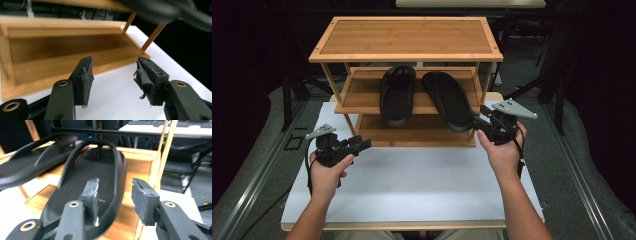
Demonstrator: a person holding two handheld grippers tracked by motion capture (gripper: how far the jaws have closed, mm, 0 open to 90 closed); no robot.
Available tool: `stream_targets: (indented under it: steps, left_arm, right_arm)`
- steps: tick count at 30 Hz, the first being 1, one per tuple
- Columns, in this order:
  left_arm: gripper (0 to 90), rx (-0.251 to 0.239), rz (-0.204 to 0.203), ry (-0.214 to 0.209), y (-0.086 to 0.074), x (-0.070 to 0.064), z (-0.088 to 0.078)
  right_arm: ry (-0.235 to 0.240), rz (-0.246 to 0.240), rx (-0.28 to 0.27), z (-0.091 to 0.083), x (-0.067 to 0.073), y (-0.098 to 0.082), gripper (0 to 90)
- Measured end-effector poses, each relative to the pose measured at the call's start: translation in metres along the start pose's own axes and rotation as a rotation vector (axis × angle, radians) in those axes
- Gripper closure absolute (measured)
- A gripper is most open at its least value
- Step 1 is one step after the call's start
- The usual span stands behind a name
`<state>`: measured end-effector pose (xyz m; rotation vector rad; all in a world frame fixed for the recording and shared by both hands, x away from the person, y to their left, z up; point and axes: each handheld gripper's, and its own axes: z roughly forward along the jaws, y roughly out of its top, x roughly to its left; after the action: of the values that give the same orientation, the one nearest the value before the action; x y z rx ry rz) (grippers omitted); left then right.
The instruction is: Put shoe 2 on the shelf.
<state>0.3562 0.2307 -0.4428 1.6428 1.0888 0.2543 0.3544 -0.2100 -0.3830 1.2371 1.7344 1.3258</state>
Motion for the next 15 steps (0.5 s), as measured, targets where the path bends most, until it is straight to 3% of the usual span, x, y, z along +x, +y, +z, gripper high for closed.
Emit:
stream_targets:
  steps: [5,8,12,15]
  left_arm:
    - [41.2,-0.055,0.022,-0.019,0.035,-0.016,0.010]
    - [40.2,-0.062,0.027,-0.025,0.044,-0.020,0.016]
    - [39.4,-0.036,0.008,-0.029,0.055,-0.024,0.039]
    - [39.3,-0.038,0.001,-0.031,0.057,-0.025,0.044]
  right_arm:
    - [0.045,0.028,0.044,0.011,0.006,-0.010,49.8]
    - [0.039,0.026,0.033,0.016,0.010,-0.012,50.8]
    - [0.031,0.021,0.031,0.029,0.023,-0.010,51.8]
    - [0.029,0.025,0.019,0.035,0.026,-0.010,52.0]
